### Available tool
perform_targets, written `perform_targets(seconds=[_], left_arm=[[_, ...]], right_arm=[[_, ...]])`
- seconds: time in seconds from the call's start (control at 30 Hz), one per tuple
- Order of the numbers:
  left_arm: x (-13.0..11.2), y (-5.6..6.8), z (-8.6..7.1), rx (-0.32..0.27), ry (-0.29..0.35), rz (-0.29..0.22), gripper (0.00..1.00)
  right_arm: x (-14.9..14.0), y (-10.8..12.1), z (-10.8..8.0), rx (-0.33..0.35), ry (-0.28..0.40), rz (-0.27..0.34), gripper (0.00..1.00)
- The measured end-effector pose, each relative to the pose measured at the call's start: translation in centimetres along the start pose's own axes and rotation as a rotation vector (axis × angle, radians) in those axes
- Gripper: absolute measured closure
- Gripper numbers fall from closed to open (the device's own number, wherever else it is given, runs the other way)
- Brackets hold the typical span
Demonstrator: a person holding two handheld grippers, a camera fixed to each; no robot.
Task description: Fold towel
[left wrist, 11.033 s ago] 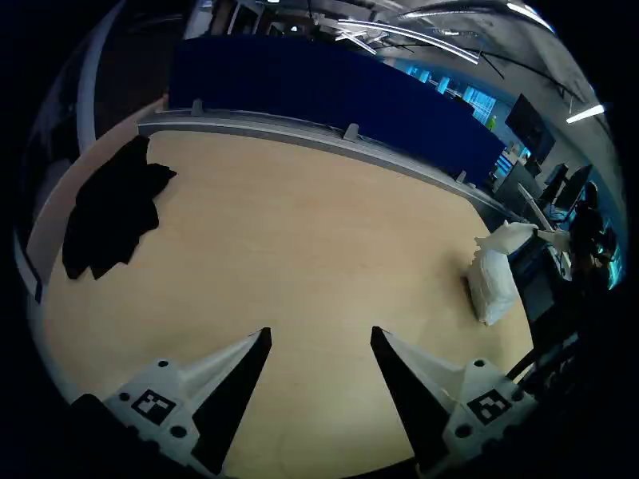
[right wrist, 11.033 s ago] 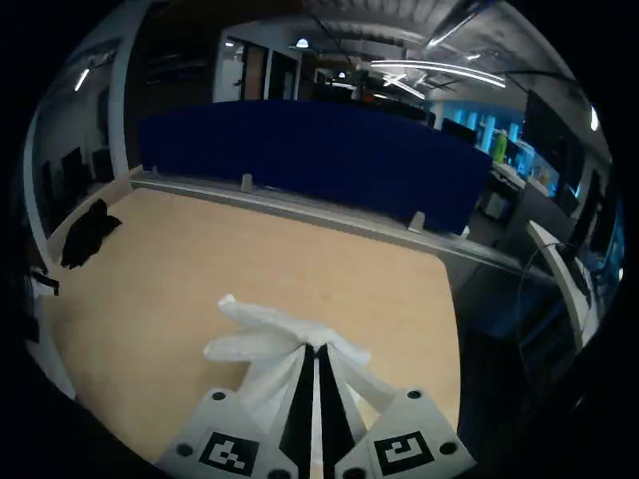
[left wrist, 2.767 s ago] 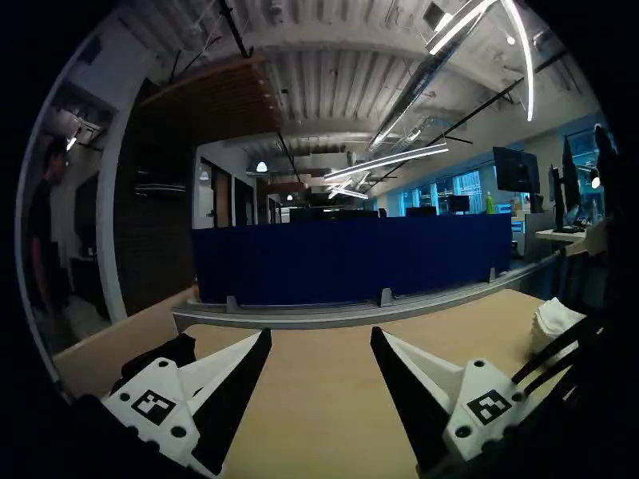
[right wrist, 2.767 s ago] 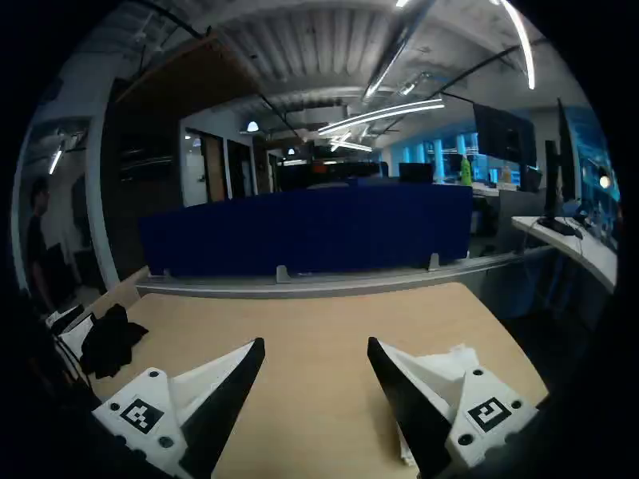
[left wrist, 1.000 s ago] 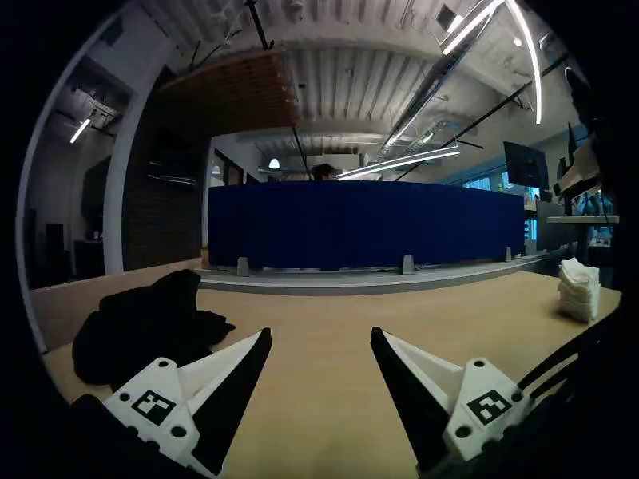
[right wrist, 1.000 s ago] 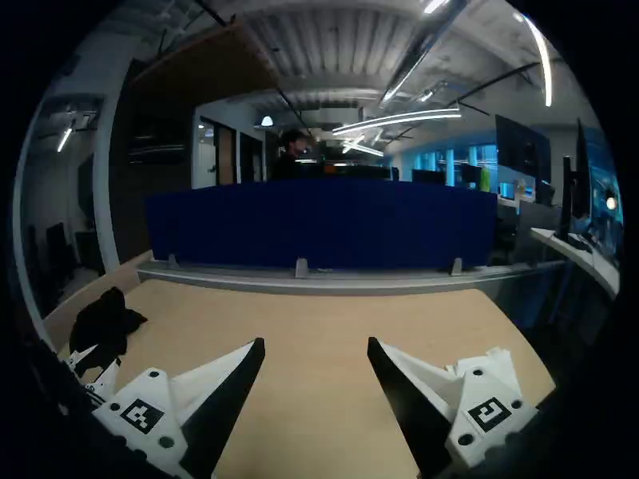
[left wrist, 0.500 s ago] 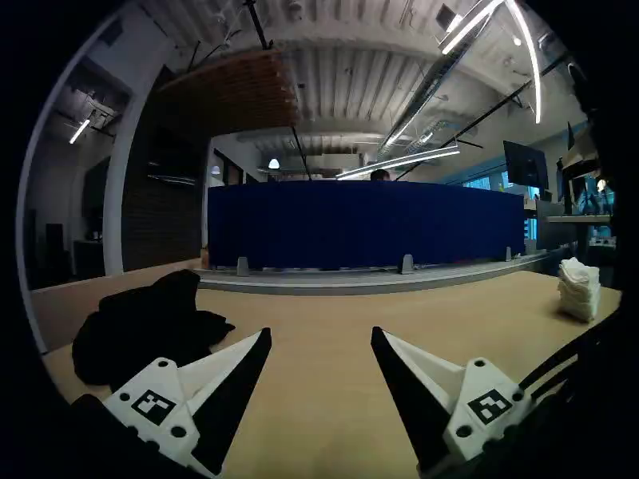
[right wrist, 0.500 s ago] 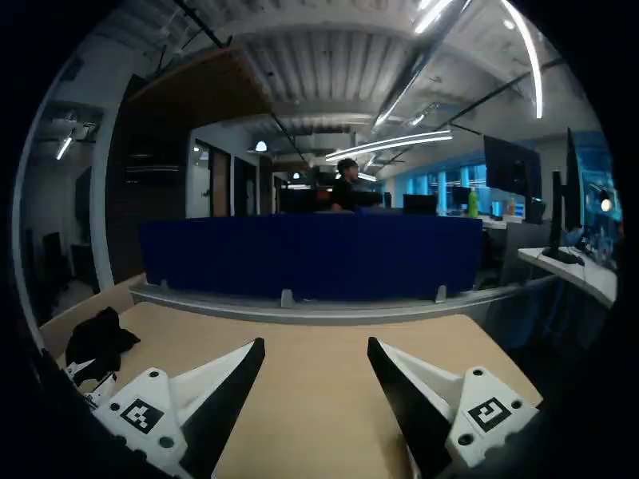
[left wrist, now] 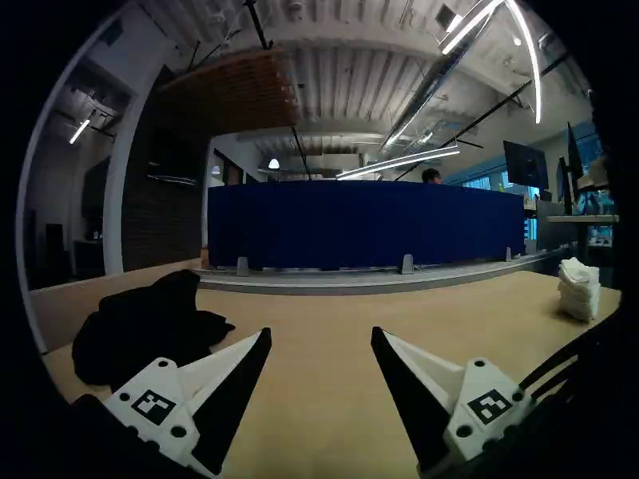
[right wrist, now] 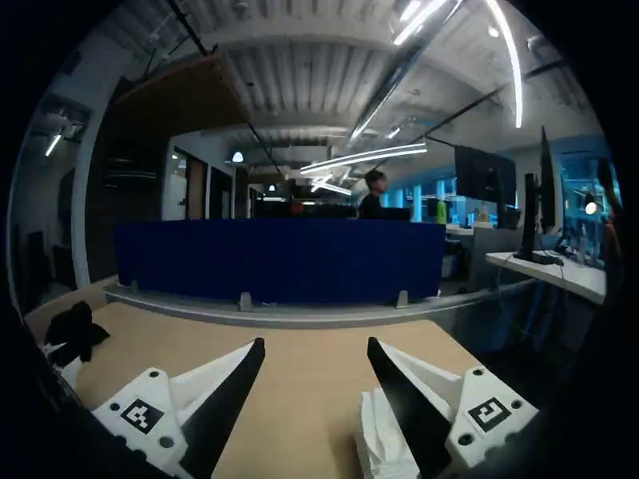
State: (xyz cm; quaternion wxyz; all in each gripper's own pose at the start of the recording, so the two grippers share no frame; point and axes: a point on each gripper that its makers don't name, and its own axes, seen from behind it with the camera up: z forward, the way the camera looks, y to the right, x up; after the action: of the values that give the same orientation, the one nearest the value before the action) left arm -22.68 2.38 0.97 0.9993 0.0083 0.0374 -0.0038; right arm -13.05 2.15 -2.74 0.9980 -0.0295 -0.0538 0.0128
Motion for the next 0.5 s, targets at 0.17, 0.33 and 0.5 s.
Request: perform_targets(seconds=[0.17,0.33,0.5], left_arm=[[0.0,-0.1,-0.1,0.0,0.0,0.0,0.07],[-0.1,-0.2,0.0,0.0,0.0,0.0,0.07],[-0.1,-0.3,0.1,0.0,0.0,0.0,0.07]], right_arm=[[-3.9,0.5,0.2,0.011,-0.001,-0.003,0.01],[-7.5,1.1,0.8,0.017,0.014,-0.007,0.01],[-10.5,1.5,1.3,0.017,0.019,0.002,0.0]])
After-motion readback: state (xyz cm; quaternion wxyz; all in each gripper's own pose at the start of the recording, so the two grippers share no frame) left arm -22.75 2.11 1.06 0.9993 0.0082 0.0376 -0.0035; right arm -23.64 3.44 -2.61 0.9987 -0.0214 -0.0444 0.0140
